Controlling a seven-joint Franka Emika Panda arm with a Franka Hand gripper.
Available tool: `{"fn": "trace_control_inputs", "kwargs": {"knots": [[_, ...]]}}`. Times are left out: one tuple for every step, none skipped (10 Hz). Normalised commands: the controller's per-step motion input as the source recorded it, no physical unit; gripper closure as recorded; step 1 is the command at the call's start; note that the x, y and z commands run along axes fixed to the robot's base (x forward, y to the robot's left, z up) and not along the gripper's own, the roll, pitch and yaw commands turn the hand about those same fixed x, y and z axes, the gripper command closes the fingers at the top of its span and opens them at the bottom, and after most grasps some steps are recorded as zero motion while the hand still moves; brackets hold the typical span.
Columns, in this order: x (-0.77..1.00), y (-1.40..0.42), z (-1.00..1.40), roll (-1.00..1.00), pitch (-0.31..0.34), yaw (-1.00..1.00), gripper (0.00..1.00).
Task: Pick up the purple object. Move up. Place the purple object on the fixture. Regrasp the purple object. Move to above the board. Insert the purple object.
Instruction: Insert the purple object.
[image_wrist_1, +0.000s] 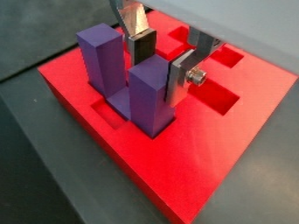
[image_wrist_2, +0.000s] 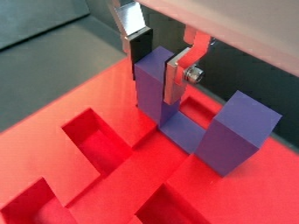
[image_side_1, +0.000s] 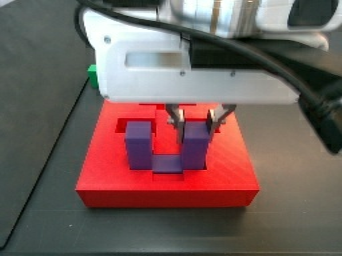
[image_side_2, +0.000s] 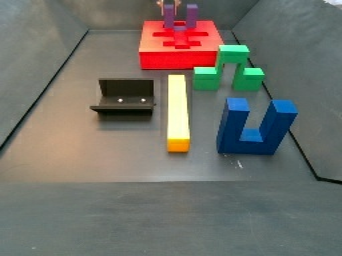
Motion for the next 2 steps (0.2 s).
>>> {"fn": "trace_control_inputs", "kwargs": {"knots": [[-0.02, -0.09, -0.37, 0.21, 0.0, 0.0, 1.0], [0.0, 0.0, 0.0, 0.0, 0.0, 0.0, 1.0]]}}
